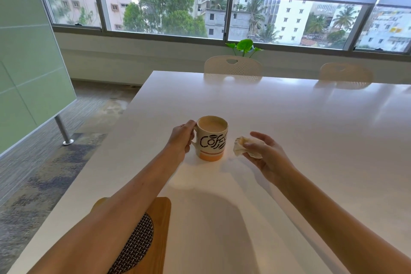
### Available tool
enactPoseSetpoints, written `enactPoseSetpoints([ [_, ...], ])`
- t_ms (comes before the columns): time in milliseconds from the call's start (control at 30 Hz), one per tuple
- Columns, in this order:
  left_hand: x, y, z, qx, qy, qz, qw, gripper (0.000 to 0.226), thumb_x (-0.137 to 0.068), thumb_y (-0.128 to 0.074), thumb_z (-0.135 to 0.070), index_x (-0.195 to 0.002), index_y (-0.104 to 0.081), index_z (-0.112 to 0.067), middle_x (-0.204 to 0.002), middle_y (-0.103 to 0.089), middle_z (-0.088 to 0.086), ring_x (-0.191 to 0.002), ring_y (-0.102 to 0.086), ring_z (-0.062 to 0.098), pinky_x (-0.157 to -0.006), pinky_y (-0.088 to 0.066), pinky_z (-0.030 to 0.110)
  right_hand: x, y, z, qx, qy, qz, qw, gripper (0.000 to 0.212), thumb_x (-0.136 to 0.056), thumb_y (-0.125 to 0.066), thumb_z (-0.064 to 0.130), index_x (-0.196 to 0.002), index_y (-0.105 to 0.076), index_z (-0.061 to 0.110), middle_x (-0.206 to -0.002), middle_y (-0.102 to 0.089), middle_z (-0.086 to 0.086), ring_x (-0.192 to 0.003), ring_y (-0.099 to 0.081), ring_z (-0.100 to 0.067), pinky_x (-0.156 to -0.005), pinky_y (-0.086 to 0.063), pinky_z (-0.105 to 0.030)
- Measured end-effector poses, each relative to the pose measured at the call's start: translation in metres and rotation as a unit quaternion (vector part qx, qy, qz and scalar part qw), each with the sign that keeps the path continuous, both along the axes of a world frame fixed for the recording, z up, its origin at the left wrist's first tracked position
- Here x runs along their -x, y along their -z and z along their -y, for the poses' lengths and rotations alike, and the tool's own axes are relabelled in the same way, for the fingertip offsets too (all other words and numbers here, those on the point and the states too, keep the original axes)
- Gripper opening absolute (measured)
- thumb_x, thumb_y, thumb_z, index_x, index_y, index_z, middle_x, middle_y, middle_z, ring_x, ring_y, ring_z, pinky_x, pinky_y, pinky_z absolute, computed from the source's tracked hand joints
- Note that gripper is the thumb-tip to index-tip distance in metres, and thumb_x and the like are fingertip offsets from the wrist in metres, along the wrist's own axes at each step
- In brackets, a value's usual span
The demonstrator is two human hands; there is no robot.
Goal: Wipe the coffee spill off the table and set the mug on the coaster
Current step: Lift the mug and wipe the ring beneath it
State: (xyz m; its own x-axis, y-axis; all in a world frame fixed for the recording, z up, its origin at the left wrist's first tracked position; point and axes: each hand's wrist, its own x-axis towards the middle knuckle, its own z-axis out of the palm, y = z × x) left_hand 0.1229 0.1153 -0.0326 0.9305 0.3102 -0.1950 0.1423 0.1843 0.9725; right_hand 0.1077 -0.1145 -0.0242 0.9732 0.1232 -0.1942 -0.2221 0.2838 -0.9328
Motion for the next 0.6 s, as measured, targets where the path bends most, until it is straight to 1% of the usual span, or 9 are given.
enactPoseSetpoints([
  [67, 0.001, -0.003, 0.001, 0.007, -0.010, 0.003, 1.000, 0.030, -0.083, -0.056, -0.027, -0.055, -0.047, -0.020, -0.053, -0.040, -0.002, -0.041, -0.026, 0.009, -0.037, -0.020, 0.021, -0.001, 0.001, 0.000, 0.003, 0.012, -0.003, 1.000, 0.055, -0.071, -0.074, -0.001, -0.119, -0.049, 0.011, -0.110, -0.056, -0.016, -0.098, -0.064, -0.031, -0.073, -0.060, -0.031],
  [100, 0.002, -0.005, 0.002, 0.011, -0.016, 0.006, 1.000, 0.030, -0.083, -0.056, -0.026, -0.055, -0.047, -0.020, -0.054, -0.040, -0.001, -0.042, -0.026, 0.010, -0.038, -0.019, 0.021, -0.002, 0.002, 0.000, 0.003, 0.021, -0.001, 1.000, 0.054, -0.071, -0.075, -0.002, -0.117, -0.048, 0.010, -0.108, -0.057, -0.016, -0.097, -0.064, -0.030, -0.073, -0.060, -0.031],
  [300, 0.004, -0.033, -0.002, 0.024, -0.050, 0.032, 0.998, 0.028, -0.079, -0.056, -0.024, -0.055, -0.043, -0.018, -0.053, -0.039, -0.001, -0.039, -0.027, 0.008, -0.037, -0.021, 0.019, -0.006, 0.010, -0.008, 0.000, 0.036, 0.031, 0.999, 0.026, -0.076, -0.069, -0.004, -0.099, -0.058, 0.002, -0.101, -0.067, -0.021, -0.088, -0.070, -0.025, -0.073, -0.055, -0.026],
  [367, 0.004, -0.046, -0.004, 0.025, -0.051, 0.042, 0.997, 0.030, -0.079, -0.056, -0.024, -0.053, -0.043, -0.018, -0.052, -0.039, -0.001, -0.036, -0.026, 0.008, -0.037, -0.022, 0.018, -0.009, 0.012, -0.015, -0.003, 0.022, 0.024, 0.999, 0.023, -0.078, -0.067, -0.006, -0.100, -0.060, 0.000, -0.099, -0.069, -0.020, -0.088, -0.071, -0.024, -0.072, -0.056, -0.024],
  [433, 0.005, -0.058, -0.004, 0.025, -0.048, 0.049, 0.997, 0.031, -0.079, -0.056, -0.025, -0.052, -0.043, -0.018, -0.050, -0.039, -0.002, -0.034, -0.025, 0.007, -0.035, -0.022, 0.017, -0.010, 0.014, -0.025, -0.017, -0.006, 0.009, 1.000, 0.021, -0.082, -0.059, -0.010, -0.102, -0.060, -0.005, -0.100, -0.069, -0.021, -0.089, -0.070, -0.024, -0.072, -0.057, -0.023],
  [533, 0.008, -0.072, -0.001, 0.014, -0.041, 0.057, 0.997, 0.031, -0.079, -0.056, -0.026, -0.052, -0.043, -0.018, -0.050, -0.040, -0.002, -0.033, -0.026, 0.007, -0.036, -0.022, 0.016, -0.011, 0.013, -0.040, -0.052, -0.034, -0.012, 0.998, 0.020, -0.086, -0.048, -0.013, -0.102, -0.060, -0.009, -0.104, -0.066, -0.022, -0.096, -0.067, -0.026, -0.083, -0.053, -0.027],
  [600, 0.010, -0.078, 0.002, 0.005, -0.037, 0.060, 0.997, 0.030, -0.079, -0.056, -0.027, -0.053, -0.043, -0.018, -0.051, -0.040, -0.002, -0.033, -0.027, 0.007, -0.036, -0.023, 0.017, -0.012, 0.008, -0.047, -0.082, -0.034, -0.005, 0.996, 0.018, -0.088, -0.046, -0.013, -0.097, -0.060, -0.006, -0.102, -0.066, -0.021, -0.095, -0.066, -0.026, -0.088, -0.051, -0.030],
])
